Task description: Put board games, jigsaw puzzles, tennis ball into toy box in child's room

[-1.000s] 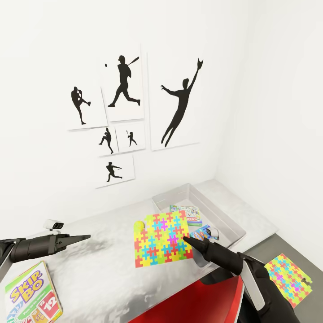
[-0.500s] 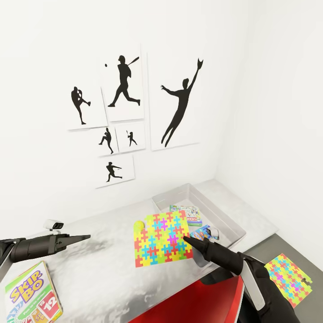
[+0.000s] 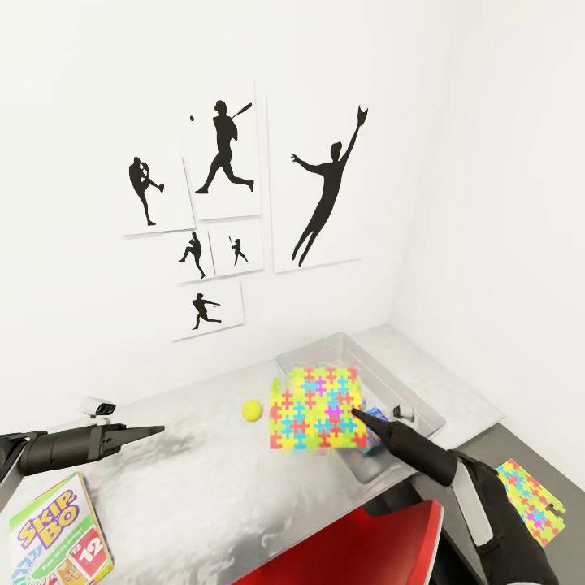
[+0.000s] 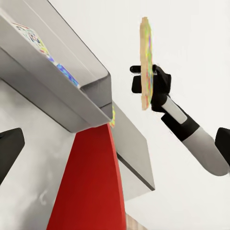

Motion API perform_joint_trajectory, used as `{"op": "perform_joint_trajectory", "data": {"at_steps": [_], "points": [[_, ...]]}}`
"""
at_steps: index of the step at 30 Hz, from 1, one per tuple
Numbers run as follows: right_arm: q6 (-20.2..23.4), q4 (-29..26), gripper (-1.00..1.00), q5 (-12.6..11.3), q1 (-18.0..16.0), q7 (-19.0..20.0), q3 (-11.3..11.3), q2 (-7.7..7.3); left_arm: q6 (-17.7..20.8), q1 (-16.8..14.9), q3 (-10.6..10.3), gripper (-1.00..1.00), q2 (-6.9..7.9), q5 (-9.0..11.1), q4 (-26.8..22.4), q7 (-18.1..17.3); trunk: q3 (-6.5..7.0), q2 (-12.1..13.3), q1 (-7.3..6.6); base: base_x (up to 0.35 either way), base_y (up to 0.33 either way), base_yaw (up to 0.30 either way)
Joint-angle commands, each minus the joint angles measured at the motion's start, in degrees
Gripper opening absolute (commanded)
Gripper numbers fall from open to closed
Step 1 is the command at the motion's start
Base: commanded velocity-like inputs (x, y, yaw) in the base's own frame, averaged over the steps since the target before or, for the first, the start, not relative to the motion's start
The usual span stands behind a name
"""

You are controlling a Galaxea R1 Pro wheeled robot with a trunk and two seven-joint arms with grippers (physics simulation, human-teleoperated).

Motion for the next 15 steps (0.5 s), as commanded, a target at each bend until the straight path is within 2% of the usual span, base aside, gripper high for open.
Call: {"op": "perform_joint_trajectory", "data": {"at_steps": [1,5,7,10,15], "points": [[1.25,0.03,-1.0,-0.25,-0.68,-0.91,-0.78,0.01,0.61,-0.05,-0.04,1.0,0.01,0.0,-0.01,-0.2,-0.13,-0.13,0.03,0.0,0.0,0.0],[3.71,0.15,-1.0,-0.59,-4.45,-6.96,-4.15,0.2,0.55,-0.05,-0.06,1.0,0.0,0.0,0.01,-0.2,-0.13,-0.13,0.03,0.0,0.0,0.0],[4.16,0.31,-1.0,-0.66,-6.2,-9.62,-4.92,0.3,0.54,-0.05,-0.1,1.0,-0.01,0.0,0.03,-0.2,-0.13,-0.13,0.03,0.0,0.0,0.0],[4.47,3.43,-1.0,-0.78,-10.06,-14.74,-5.51,0.4,0.53,-0.05,-0.12,1.0,-0.11,-0.05,0.03,-0.2,-0.13,-0.13,0.03,0.0,0.0,0.0],[4.06,10.25,-1.0,-0.82,-14.92,-19.96,-5.75,0.66,0.53,-0.03,-0.11,1.0,-0.24,-0.03,0.02,-0.2,-0.13,-0.13,0.03,0.0,0.0,0.0]]}}
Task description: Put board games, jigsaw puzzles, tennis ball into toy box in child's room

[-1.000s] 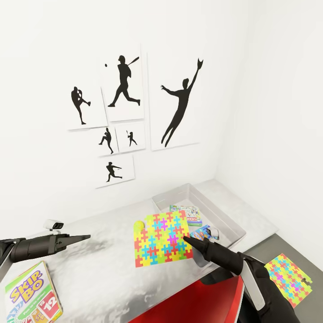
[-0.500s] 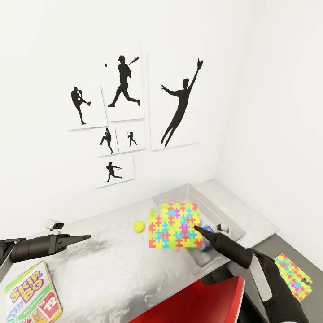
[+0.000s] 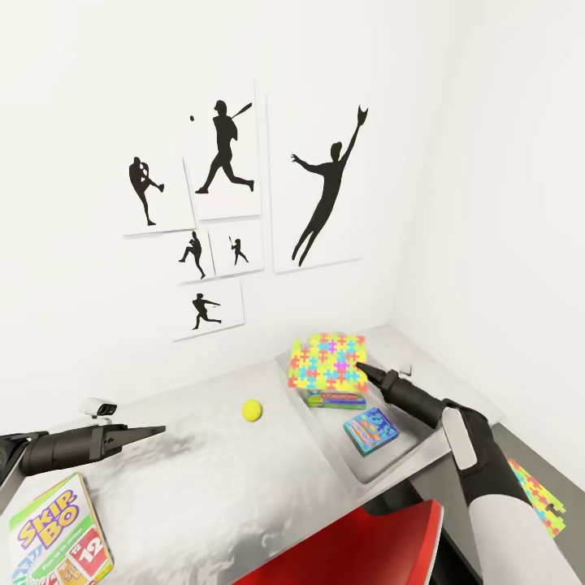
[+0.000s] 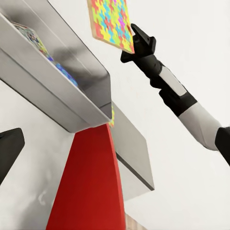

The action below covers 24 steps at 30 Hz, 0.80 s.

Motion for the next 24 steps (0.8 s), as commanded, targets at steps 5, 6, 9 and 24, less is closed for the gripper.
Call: {"op": "perform_joint_trajectory", "data": {"at_steps": [5,6,9,24], "points": [[-1.75,5.01,-1.0,-0.15,-3.2,-7.68,-1.61,0.32,0.61,-0.05,0.04,1.0,0.0,0.04,0.02,-0.2,-0.13,-0.13,0.03,0.0,0.0,0.0],[-2.24,5.19,-1.0,-0.17,-3.34,-8.78,-1.96,0.35,0.61,-0.06,0.04,1.0,0.0,0.04,0.01,-0.2,-0.13,-0.13,0.03,0.0,0.0,0.0],[-3.84,5.62,-1.0,-0.25,-3.71,-14.48,-3.61,0.44,0.61,-0.06,0.05,1.0,0.0,0.04,-0.03,-0.2,-0.13,-0.13,0.03,0.0,0.0,0.0],[-5.05,5.88,-1.0,-0.19,-3.9,-22.6,-7.02,0.48,0.61,-0.06,0.12,1.0,0.04,0.04,-0.02,-0.2,-0.61,-0.13,0.03,0.0,0.0,0.0]]}}
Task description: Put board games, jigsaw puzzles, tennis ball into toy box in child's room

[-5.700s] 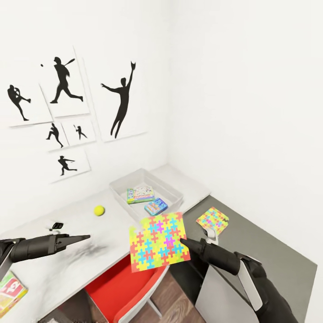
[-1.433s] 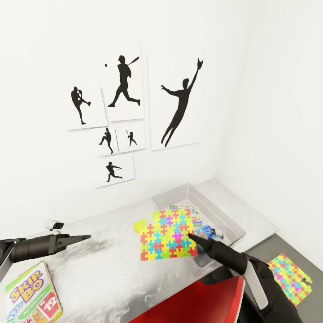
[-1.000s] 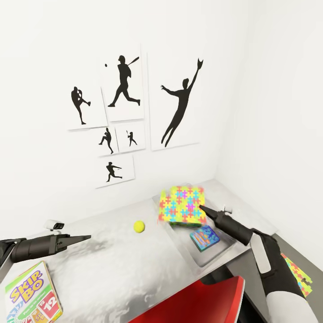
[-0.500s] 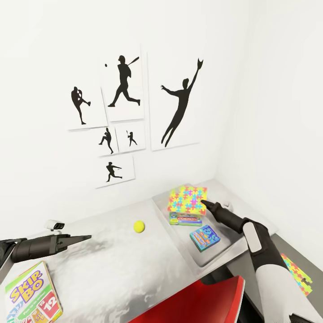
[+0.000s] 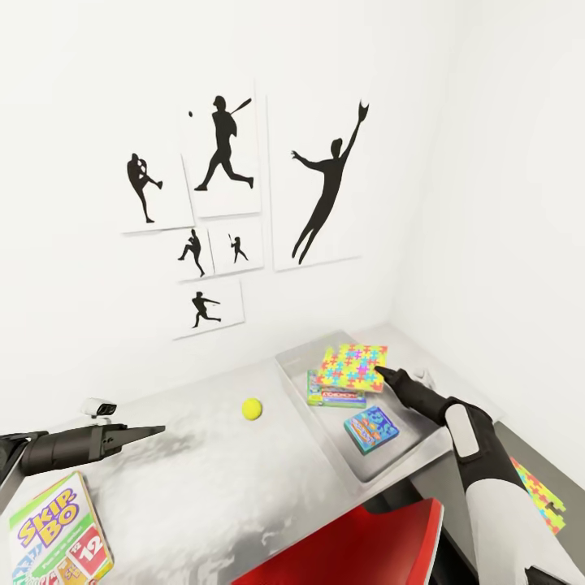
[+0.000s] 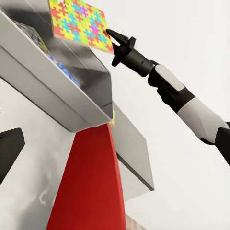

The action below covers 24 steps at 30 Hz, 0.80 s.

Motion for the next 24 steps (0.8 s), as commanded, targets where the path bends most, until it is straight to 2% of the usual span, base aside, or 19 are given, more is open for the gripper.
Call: {"op": "perform_joint_trajectory", "data": {"at_steps": [1,10,24], "points": [[0.24,-0.02,-1.0,-0.26,-0.08,-0.76,-0.27,0.02,0.61,-0.05,-0.02,1.0,0.03,0.01,-0.02,-0.2,-0.22,-0.13,0.03,0.0,0.0,0.0],[-2.67,0.75,-1.0,-0.4,-0.08,-4.12,-0.42,0.09,0.61,-0.05,0.04,1.0,0.04,0.01,0.01,-0.2,-1.04,-0.13,0.03,0.0,0.0,0.0],[-3.33,0.96,-1.0,-0.37,-0.27,-4.75,-0.27,0.12,0.61,-0.05,-0.02,1.0,0.04,0.01,0.03,-0.2,-2.33,-0.13,0.03,0.0,0.0,0.0]]}}
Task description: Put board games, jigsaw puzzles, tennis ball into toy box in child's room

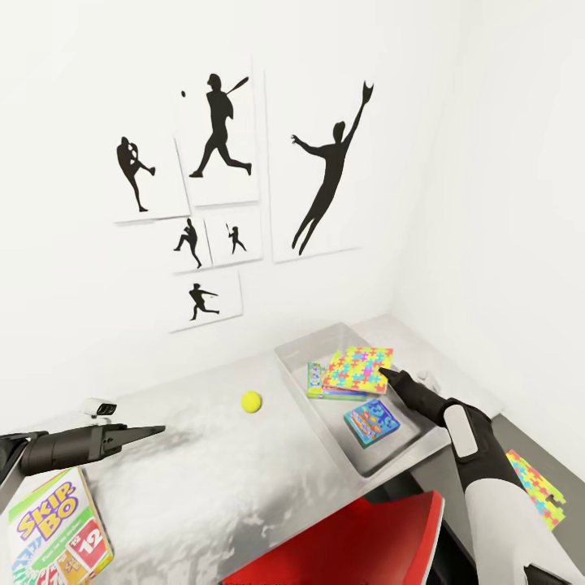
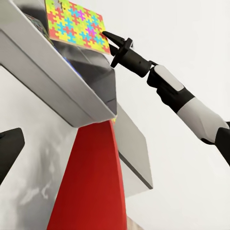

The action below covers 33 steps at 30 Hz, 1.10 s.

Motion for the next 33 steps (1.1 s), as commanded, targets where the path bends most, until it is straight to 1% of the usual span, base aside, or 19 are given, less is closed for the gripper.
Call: {"op": "perform_joint_trajectory", "data": {"at_steps": [1,7,10,17,30,31,33], "points": [[0.42,-0.02,-1.0,-0.15,-0.07,0.13,-0.19,0.02,0.61,-0.04,-0.04,1.0,0.0,0.01,-0.01,-0.2,-0.22,-0.13,0.03,0.0,0.0,0.0],[0.23,0.01,-1.0,-0.15,-0.06,0.12,-0.04,0.09,0.61,-0.04,-0.04,1.0,-0.02,0.01,-0.01,-0.2,-0.77,-0.13,0.03,0.0,0.0,0.0],[-1.03,0.05,-1.0,-0.09,-0.06,0.12,0.05,0.1,0.61,-0.04,-0.02,1.0,-0.02,0.01,0.0,-0.2,-0.95,-0.13,0.03,0.0,0.0,0.0],[-1.78,0.06,-1.0,0.02,-0.04,0.12,0.08,0.08,0.61,-0.04,-0.01,1.0,-0.01,0.01,0.01,-0.2,-1.02,-0.13,0.03,0.0,0.0,0.0],[-1.55,0.14,-1.0,-0.05,-0.06,0.12,0.09,0.06,0.61,-0.04,0.05,1.0,0.02,0.01,0.0,-0.2,-1.03,-0.13,0.03,0.0,0.0,0.0],[-1.51,0.15,1.0,-0.04,-0.06,0.11,0.09,0.06,0.61,-0.04,0.06,1.0,0.02,0.01,-0.01,-0.2,-1.03,-0.13,0.03,0.0,0.0,0.0],[-1.41,0.15,1.0,-0.01,-0.06,0.12,0.1,0.04,0.61,-0.04,0.07,1.0,0.02,0.01,0.0,-0.2,-1.03,-0.13,0.03,0.0,0.0,0.0]]}}
